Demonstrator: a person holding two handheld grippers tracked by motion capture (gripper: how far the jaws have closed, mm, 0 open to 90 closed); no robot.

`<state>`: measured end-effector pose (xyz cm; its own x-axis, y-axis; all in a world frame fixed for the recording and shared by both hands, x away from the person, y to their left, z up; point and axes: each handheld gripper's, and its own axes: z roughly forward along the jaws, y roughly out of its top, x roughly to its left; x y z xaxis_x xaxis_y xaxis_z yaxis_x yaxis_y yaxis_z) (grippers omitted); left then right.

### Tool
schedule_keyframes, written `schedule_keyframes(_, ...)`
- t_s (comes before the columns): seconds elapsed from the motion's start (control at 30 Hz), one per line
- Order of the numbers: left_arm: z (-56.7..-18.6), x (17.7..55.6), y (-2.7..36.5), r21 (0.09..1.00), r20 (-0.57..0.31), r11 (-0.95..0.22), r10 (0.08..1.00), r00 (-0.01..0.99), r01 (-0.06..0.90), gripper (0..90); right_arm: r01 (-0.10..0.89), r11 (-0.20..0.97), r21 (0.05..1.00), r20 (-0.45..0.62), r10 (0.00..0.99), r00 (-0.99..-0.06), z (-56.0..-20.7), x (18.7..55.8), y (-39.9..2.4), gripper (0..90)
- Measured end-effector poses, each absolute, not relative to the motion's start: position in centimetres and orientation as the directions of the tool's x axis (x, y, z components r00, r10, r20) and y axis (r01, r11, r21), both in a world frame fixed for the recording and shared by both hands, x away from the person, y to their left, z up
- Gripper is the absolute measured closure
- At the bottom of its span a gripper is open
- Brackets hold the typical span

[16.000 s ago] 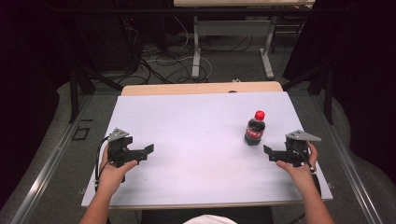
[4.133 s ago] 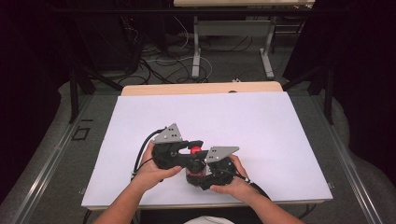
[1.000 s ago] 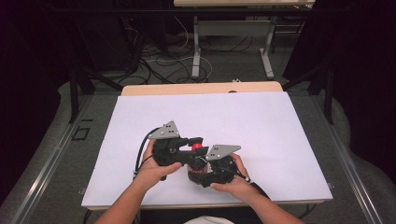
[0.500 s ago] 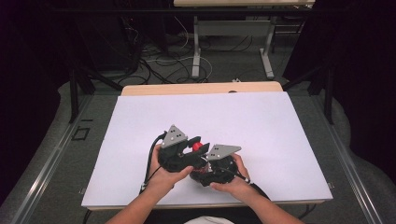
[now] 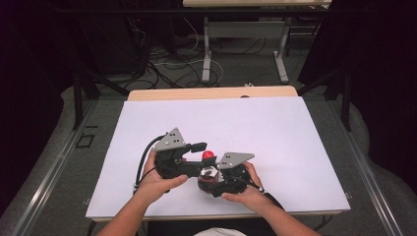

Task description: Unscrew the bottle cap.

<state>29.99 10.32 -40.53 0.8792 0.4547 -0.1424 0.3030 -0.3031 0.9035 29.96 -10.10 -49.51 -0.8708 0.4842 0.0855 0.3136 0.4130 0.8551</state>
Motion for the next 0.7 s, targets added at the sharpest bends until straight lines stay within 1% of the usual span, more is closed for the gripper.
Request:
schedule_keyframes(0.07, -40.7, 30.3, 10.4, 0.898, -0.132, -0.327, 0.442, 0.887, 0.296, 47.0, 0.31, 0.413, 0.856, 0.091, 0.47, -0.878, -49.5, 29.9, -10.0, 29.2)
schedule_keyframes(0.1, -40.8, 30.4, 10.4, 0.897, -0.137, -0.326, 0.44, 0.887, 0.3, 47.0, 0.31, 0.413, 0.856, 0.091, 0.47, -0.878, -49.5, 29.9, -10.0, 29.2)
schedule_keyframes(0.13, -40.9, 30.5, 10.4, 0.897, -0.144, -0.319, 0.44, 0.886, 0.304, 48.8, 0.305, 0.412, 0.858, 0.088, 0.468, -0.879, -49.5, 29.8, -10.0, 29.2)
schedule_keyframes(0.23, -41.3, 30.9, 10.4, 0.9, -0.166, -0.302, 0.433, 0.886, 0.316, 48.6, 0.306, 0.415, 0.857, 0.089, 0.466, -0.88, -49.5, 29.7, -9.9, 29.2)
schedule_keyframes(0.37, -41.5, 30.9, 10.1, 0.898, -0.161, -0.31, 0.427, 0.89, 0.312, 50.2, 0.305, 0.422, 0.853, 0.086, 0.464, -0.882, -49.6, 29.8, -9.9, 29.2)
schedule_keyframes(0.47, -41.5, 30.8, 9.7, 0.9, -0.154, -0.316, 0.417, 0.896, 0.302, 55.4, 0.302, 0.423, 0.855, 0.084, 0.462, -0.883, -49.6, 29.7, -9.8, 29.2)
schedule_keyframes(0.5, -41.5, 30.8, 9.6, 0.899, -0.151, -0.322, 0.41, 0.899, 0.298, 58.4, 0.301, 0.423, 0.855, 0.083, 0.461, -0.883, -49.6, 29.7, -9.8, 29.2)
schedule_keyframes(0.53, -41.5, 30.7, 9.4, 0.9, -0.155, -0.316, 0.415, 0.897, 0.301, 60.2, 0.302, 0.422, 0.855, 0.085, 0.46, -0.884, -49.6, 29.7, -9.8, 29.2)
schedule_keyframes(0.6, -41.5, 30.6, 9.2, 0.901, -0.127, -0.33, 0.419, 0.899, 0.281, 60.6, 0.302, 0.422, 0.855, 0.083, 0.463, -0.882, -49.7, 29.8, -9.8, 29.3)
schedule_keyframes(0.7, -41.4, 30.2, 8.8, 0.901, -0.111, -0.325, 0.467, 0.877, 0.288, 60.9, 0.304, 0.422, 0.854, 0.08, 0.471, -0.879, -49.6, 29.9, -9.9, 29.3)
